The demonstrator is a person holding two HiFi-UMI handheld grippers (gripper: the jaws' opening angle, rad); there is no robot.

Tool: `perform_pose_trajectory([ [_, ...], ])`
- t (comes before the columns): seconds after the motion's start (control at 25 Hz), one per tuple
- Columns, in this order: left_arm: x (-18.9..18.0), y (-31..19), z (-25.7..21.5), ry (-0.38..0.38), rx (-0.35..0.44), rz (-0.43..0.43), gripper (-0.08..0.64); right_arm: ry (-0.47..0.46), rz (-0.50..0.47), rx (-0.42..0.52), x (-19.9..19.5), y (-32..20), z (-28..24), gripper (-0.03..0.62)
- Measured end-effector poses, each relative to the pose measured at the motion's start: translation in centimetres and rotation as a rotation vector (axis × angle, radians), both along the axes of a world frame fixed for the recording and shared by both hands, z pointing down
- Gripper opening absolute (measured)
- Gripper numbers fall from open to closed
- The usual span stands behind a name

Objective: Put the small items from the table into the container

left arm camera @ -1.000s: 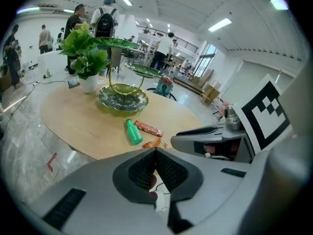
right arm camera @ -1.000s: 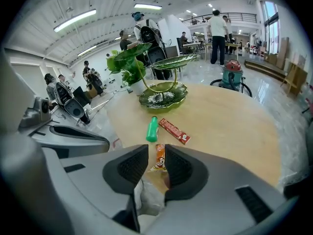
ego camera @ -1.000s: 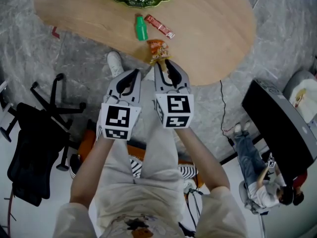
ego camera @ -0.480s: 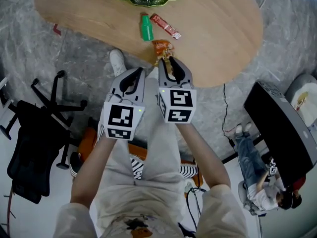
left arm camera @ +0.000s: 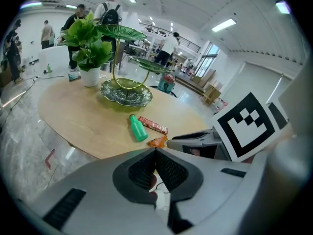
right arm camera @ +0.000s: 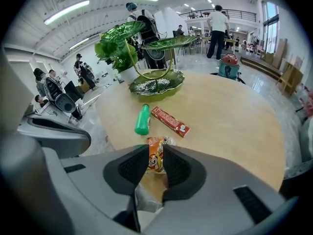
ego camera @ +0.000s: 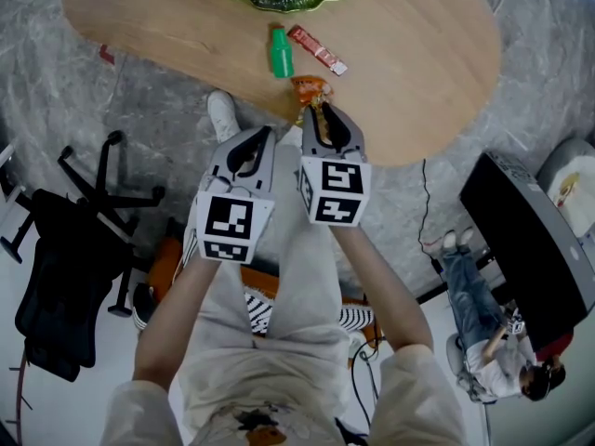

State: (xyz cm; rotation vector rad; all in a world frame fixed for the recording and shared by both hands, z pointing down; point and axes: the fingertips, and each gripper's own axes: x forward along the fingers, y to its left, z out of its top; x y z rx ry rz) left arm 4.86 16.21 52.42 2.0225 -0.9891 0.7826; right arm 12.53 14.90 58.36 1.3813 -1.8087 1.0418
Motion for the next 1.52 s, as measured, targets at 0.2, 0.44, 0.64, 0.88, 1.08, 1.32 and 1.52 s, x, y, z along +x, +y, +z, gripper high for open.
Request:
perform_pose_trajectory([
  [0.2,-0.7,-0.4,0.4,-0.004,-0.009,-0.010,-0.005,0.006,0.027,-0.026,0.1,0.0,0.5,0.080],
  [0.44,-1.5,-1.5,0.4,-0.009,0.002,-0.010,-0.005,0.027,0.033,-0.023,0.1,-0.6,0.8,0.062],
  [0.64,-1.4,-1.7,0.1,-0.003,0.007,-0.013,-0.005,0.067,0.017,-0.042,0.3,-0.5,1.1,0.052],
  [0.88,-1.4,-1.5,-0.4,-0.003,0.011,-0.011,-0.005,0.079,-0.004,-0.031,-0.2,-0.5,0.3,0.008],
  [1.08,-1.5,-1.6,-0.8,-0.001,0.019,-0.014,-0.005,0.073,-0.022,0.001,-0.4,-1.0,-0.7,0.006],
  [1.32,-1.5,-1.7,-1.6,0.003,0.028,-0.022,-0.005,0.054,-0.025,0.012,-0.4,-0.9,-1.9,0.006],
  [1.52,-1.5,-1.7,-3.1,0.013,0.039,-0.016,-0.005,0.050,-0.030,0.026,-0.6,-0.6,-3.7,0.006],
])
